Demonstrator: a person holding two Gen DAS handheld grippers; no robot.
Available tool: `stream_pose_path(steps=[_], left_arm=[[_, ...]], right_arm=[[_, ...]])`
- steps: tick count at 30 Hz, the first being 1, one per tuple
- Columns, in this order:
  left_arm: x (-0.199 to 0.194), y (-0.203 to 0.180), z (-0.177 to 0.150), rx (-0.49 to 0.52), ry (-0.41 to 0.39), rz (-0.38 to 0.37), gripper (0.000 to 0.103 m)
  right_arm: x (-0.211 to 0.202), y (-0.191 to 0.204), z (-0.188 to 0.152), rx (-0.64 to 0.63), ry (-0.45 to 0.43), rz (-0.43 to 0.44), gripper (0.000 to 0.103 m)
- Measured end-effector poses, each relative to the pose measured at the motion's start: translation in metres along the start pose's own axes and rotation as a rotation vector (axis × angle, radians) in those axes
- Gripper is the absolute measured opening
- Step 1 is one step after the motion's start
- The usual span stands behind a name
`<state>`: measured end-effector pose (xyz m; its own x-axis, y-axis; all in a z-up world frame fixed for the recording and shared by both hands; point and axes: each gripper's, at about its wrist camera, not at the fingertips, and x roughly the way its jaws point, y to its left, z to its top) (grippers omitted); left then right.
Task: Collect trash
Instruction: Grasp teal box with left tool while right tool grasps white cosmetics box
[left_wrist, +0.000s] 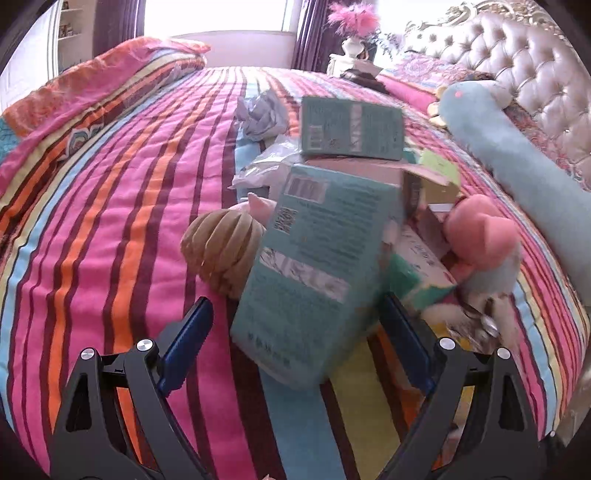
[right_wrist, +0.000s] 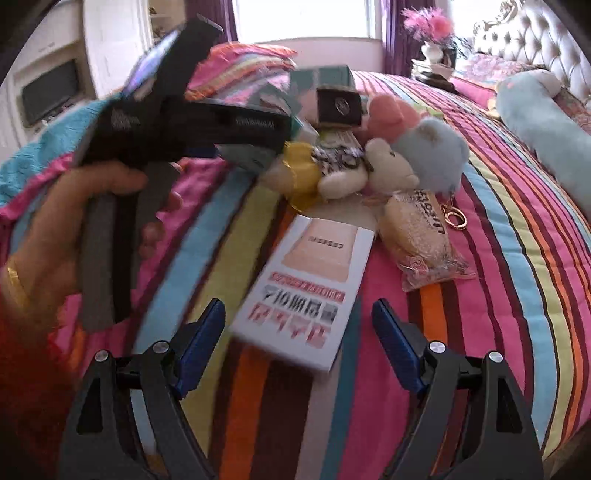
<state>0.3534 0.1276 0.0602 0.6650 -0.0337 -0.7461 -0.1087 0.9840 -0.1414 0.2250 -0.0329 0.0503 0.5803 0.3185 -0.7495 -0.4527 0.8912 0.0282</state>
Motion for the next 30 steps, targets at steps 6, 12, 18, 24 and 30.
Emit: stream_pose_path(steps=[6, 12, 18, 24, 30], left_arm=[[0.011, 0.016, 0.001, -0.088, 0.022, -0.076, 0.055], [-0.011, 0.025, -0.023, -0.092, 0.000, -0.113, 0.054], [-0.062, 0.034, -0.060, -0.123, -0.064, -0.150, 0.054], [-0.134, 0.031, -0.113, -0.105, -0.125, -0.168, 0.054], [-0.202, 0.015, -0.202, -0.047, -0.087, -0.236, 0.054]], right_arm=[[0.003, -0.005, 0.008, -0.025, -0.022, -0.032, 0.061], [-0.009, -0.028, 0.000, 0.026, -0.038, 0.048, 0.052], [-0.028, -0.051, -0.011, 0.080, -0.042, 0.118, 0.051], [-0.056, -0.069, -0.024, 0.140, -0.058, 0.234, 0.051], [-0.107, -0.050, -0.070, 0.088, -0.035, 0.348, 0.051]])
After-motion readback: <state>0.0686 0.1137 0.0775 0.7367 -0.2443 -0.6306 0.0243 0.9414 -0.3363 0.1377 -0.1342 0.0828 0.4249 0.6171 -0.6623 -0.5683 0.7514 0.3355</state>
